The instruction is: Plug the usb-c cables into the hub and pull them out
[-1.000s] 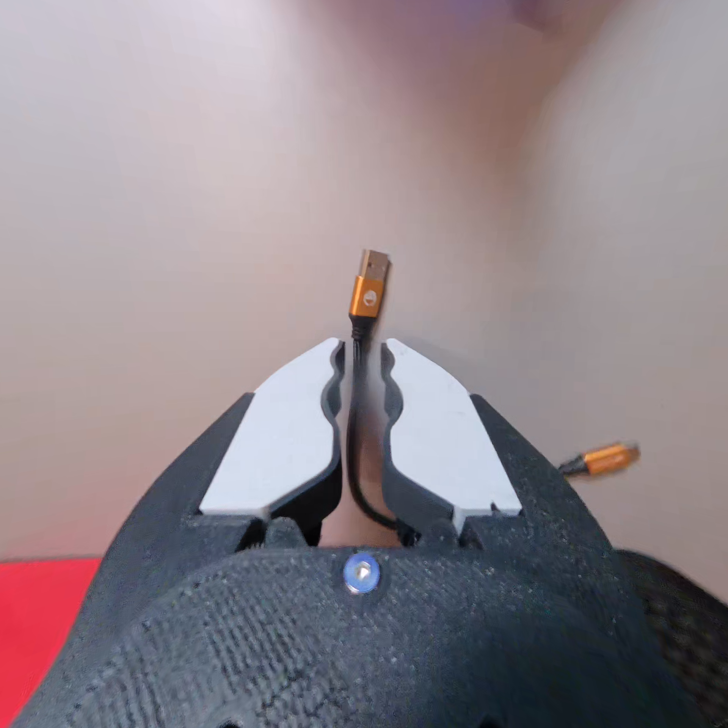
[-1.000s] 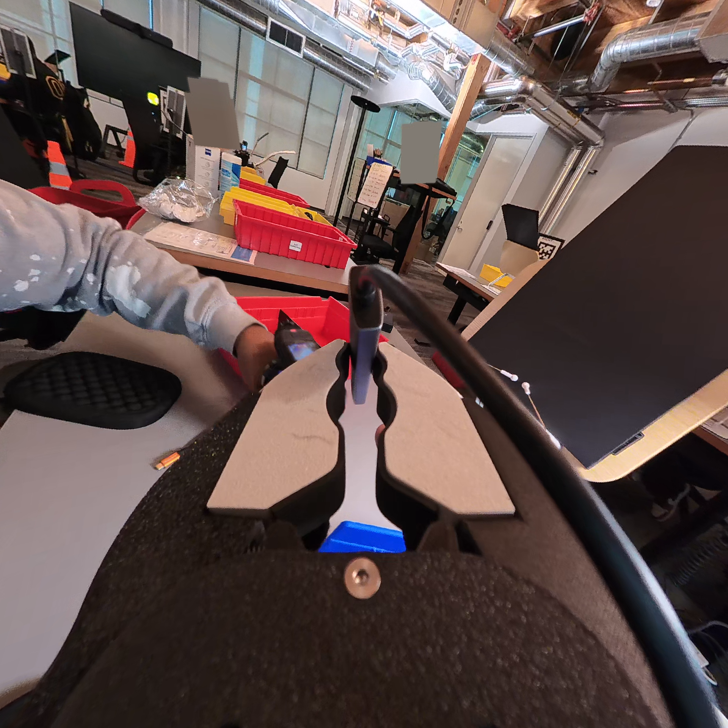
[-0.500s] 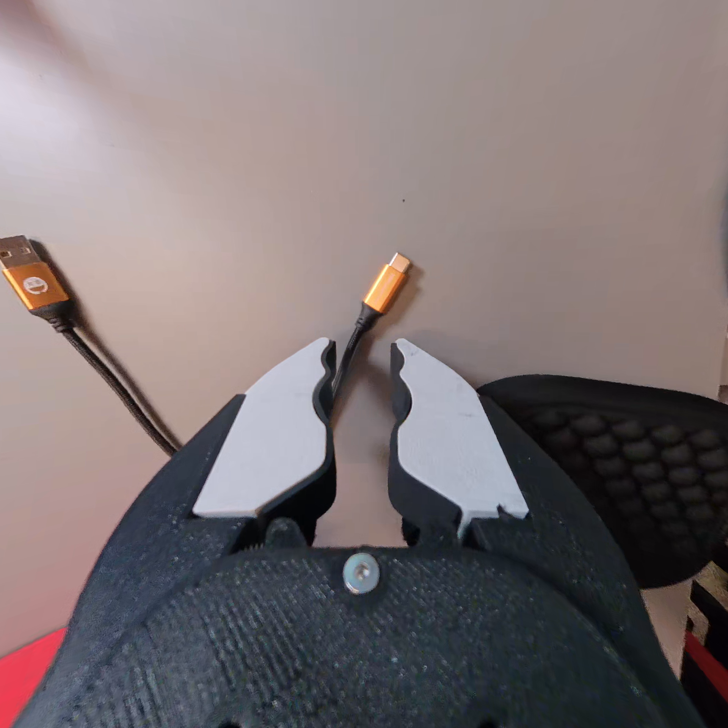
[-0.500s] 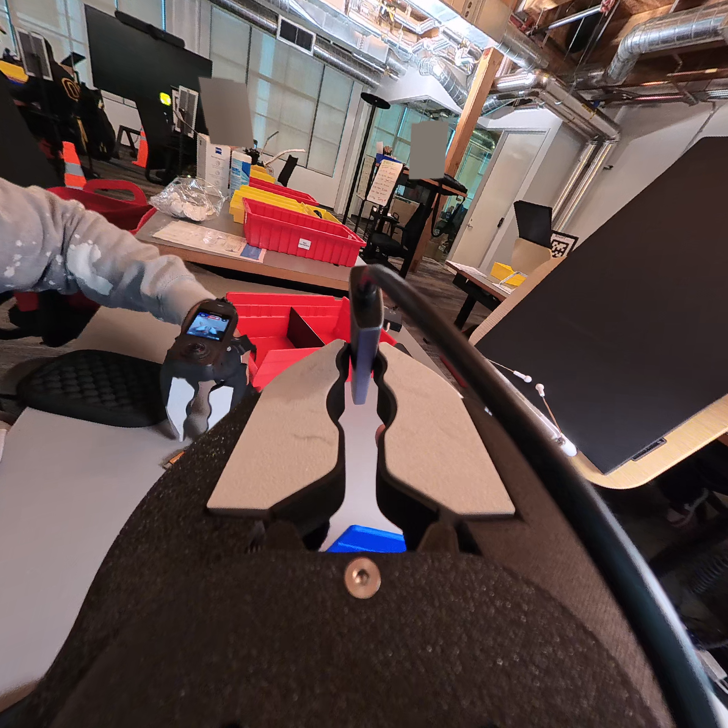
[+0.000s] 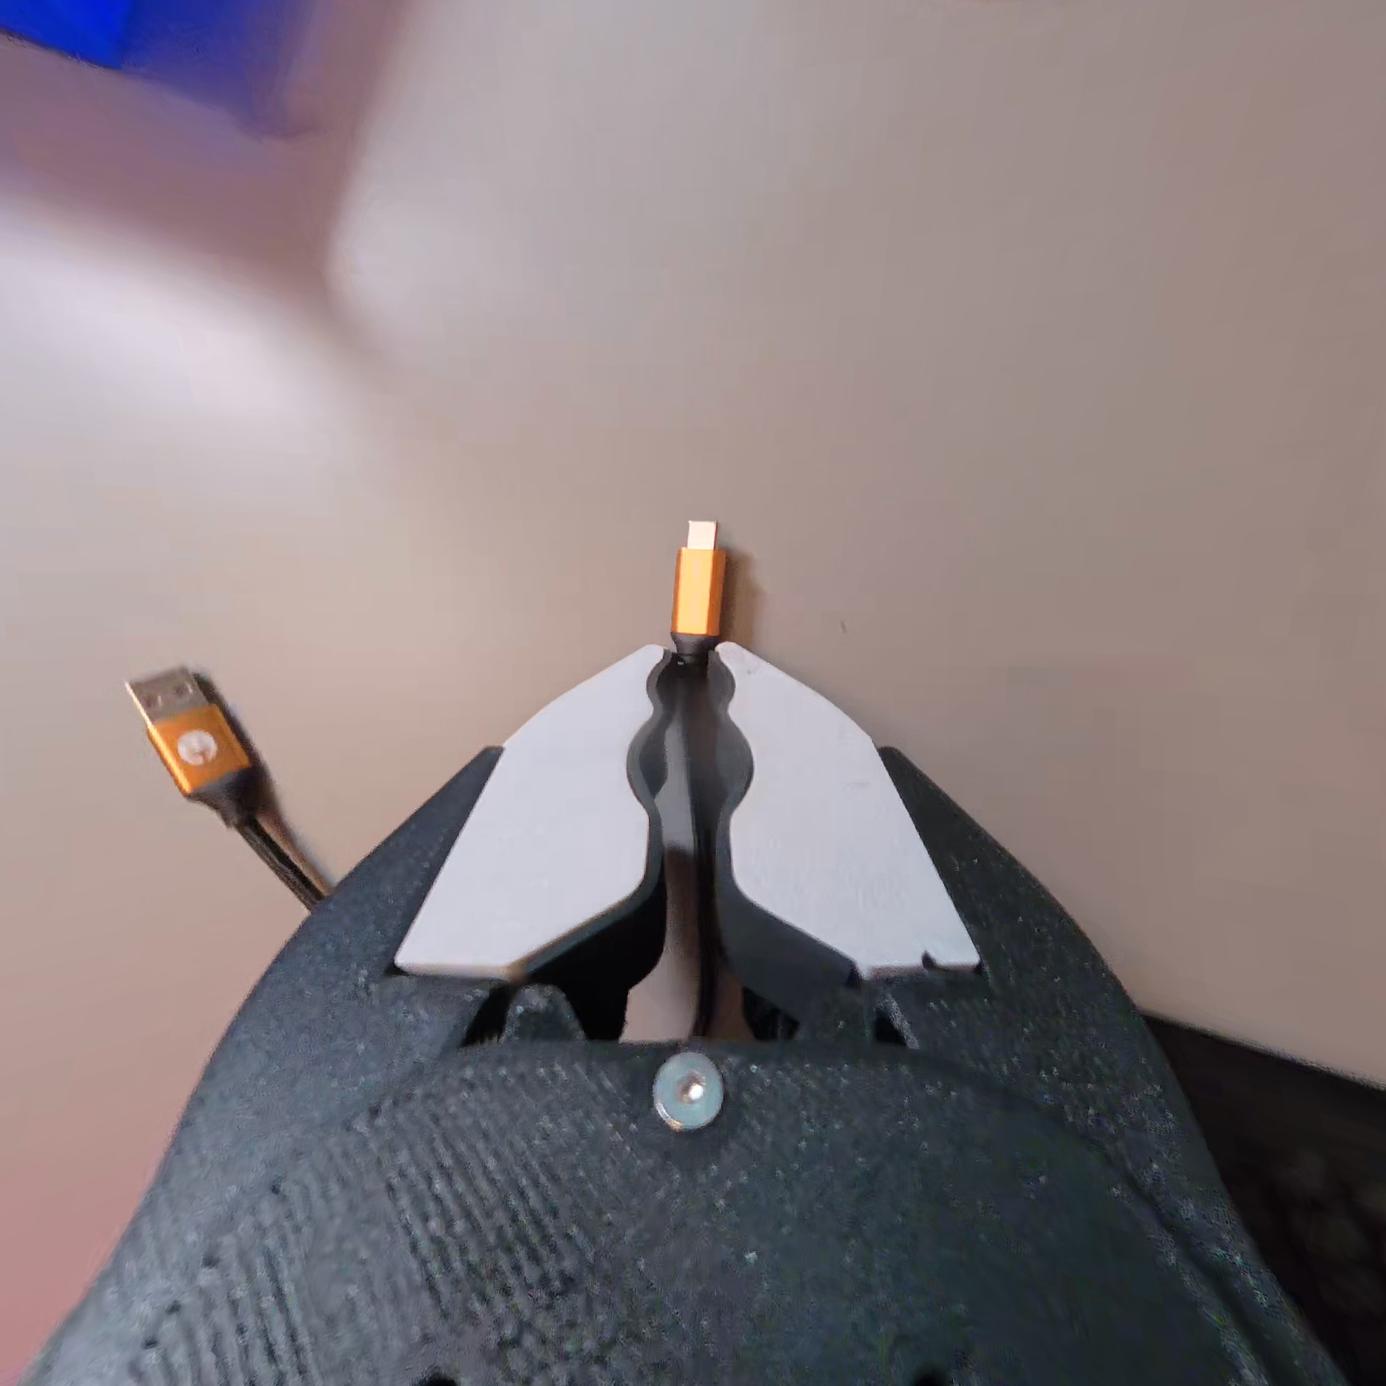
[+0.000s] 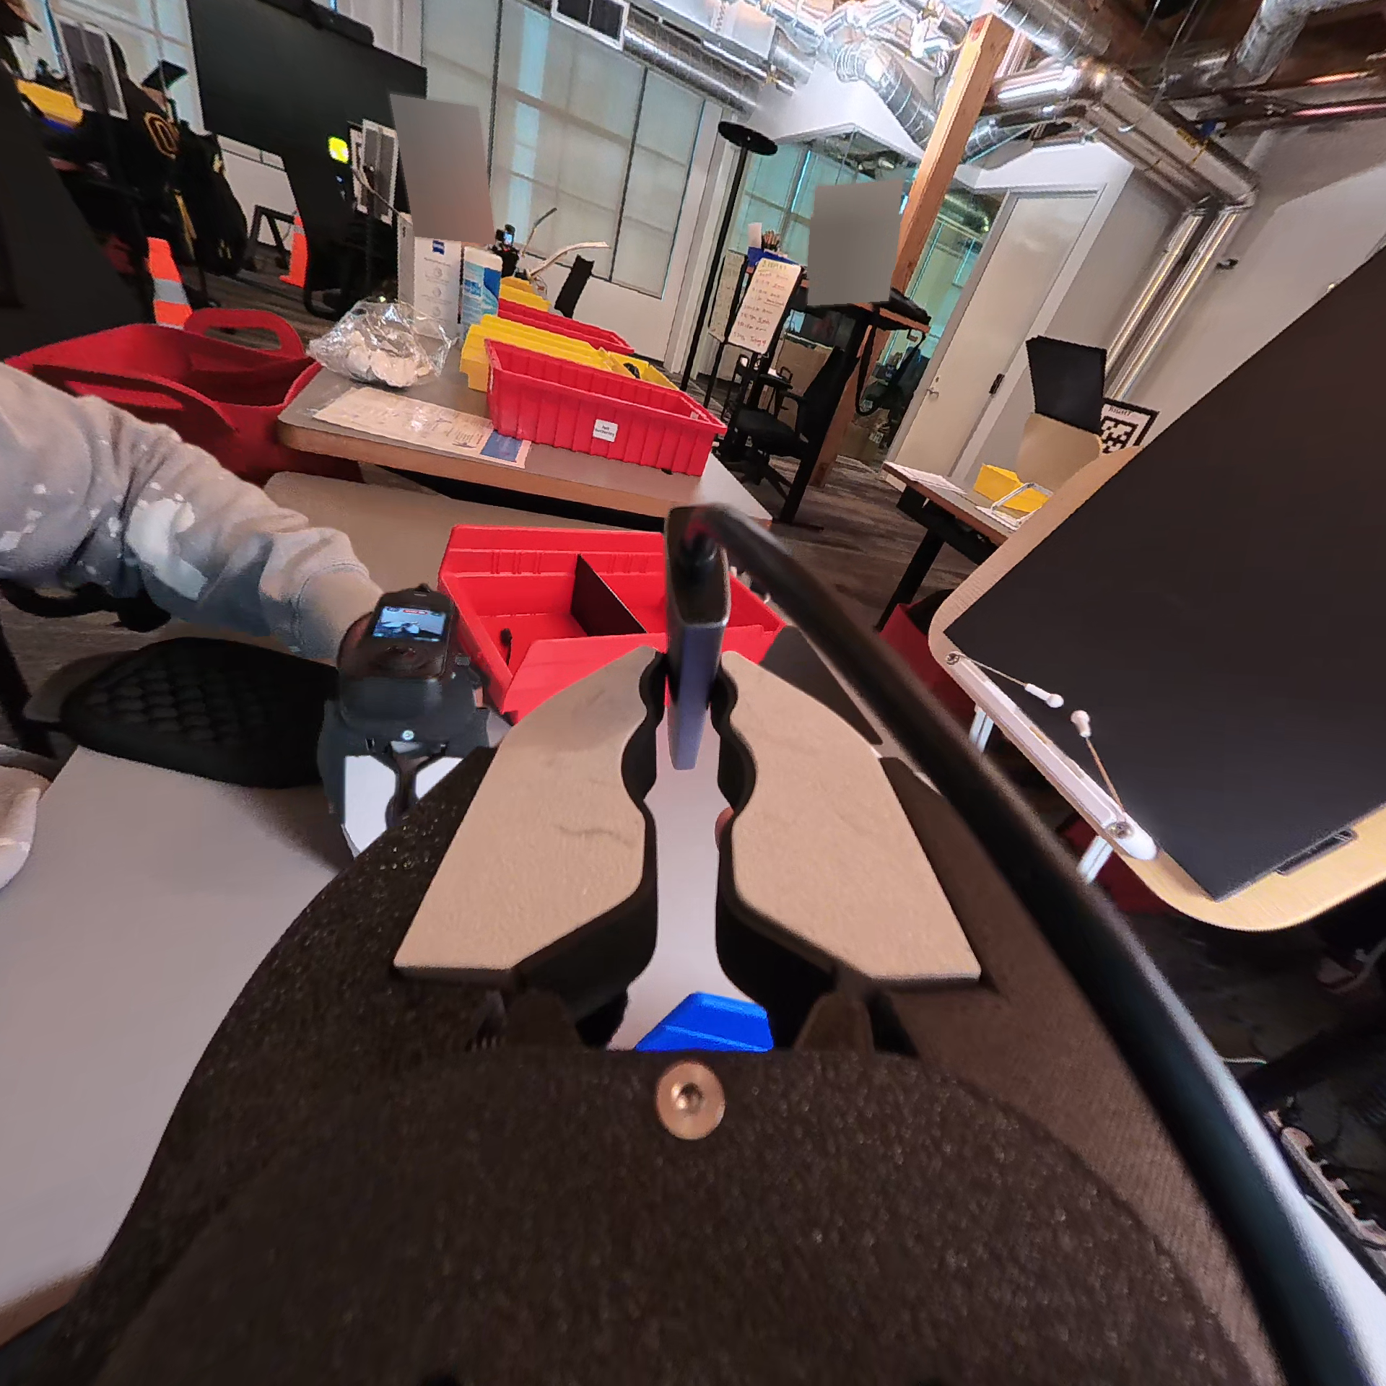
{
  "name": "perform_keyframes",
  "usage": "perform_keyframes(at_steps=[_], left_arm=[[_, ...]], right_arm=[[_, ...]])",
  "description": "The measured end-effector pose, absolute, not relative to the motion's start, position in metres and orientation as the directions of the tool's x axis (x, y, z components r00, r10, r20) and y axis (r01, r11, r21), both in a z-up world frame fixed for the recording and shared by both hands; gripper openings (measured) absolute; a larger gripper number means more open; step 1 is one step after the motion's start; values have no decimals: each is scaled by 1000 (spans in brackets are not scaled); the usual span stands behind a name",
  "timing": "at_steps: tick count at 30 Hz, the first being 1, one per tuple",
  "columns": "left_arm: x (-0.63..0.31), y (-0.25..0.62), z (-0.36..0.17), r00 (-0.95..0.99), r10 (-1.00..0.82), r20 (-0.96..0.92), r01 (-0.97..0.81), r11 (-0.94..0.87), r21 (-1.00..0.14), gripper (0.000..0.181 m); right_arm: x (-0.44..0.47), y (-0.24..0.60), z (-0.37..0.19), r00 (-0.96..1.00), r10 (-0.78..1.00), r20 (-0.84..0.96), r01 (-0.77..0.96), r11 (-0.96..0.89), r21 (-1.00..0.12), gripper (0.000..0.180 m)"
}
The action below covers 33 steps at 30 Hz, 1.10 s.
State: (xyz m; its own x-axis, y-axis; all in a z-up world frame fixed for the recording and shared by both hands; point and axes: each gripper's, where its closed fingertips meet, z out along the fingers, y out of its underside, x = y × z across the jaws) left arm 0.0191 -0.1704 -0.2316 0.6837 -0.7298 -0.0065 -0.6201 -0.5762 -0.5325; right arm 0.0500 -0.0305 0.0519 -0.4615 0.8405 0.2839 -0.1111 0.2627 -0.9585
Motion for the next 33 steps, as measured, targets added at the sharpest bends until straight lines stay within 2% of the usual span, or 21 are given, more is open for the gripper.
perform_keyframes(at_steps=[1, 5, 8, 12, 18, 24, 33], left_arm=[[22, -162, -228, 699, -715, -6, -590, -573, -569, 8], [29, -132, -197, 746, -661, 78, -399, -538, -742, 8], [30, -123, -168, 725, -644, 242, -192, -528, -827, 8], [28, -126, -135, 615, -649, 449, 75, -518, -852, 8], [32, -148, -86, 326, -735, 595, 364, -483, -796, 7], [45, -159, -73, 191, -760, 621, 414, -512, -753, 7], [60, -163, -72, 162, -759, 630, 407, -531, -743, 7]], right_arm=[[49, -31, 50, -465, 839, 283, -104, 266, -958, 11], [45, -35, 37, -498, 826, 266, -57, 275, -960, 10], [41, -40, 21, -537, 805, 252, -12, 291, -957, 10], [38, -57, 6, -643, 743, 184, -6, 236, -972, 10], [47, -80, 0, -829, 558, -48, -4, -90, -996, 10], [62, -74, 12, -925, 338, -172, 26, -396, -918, 10], [57, -87, -4, -945, 233, -229, 118, -409, -905, 10]])
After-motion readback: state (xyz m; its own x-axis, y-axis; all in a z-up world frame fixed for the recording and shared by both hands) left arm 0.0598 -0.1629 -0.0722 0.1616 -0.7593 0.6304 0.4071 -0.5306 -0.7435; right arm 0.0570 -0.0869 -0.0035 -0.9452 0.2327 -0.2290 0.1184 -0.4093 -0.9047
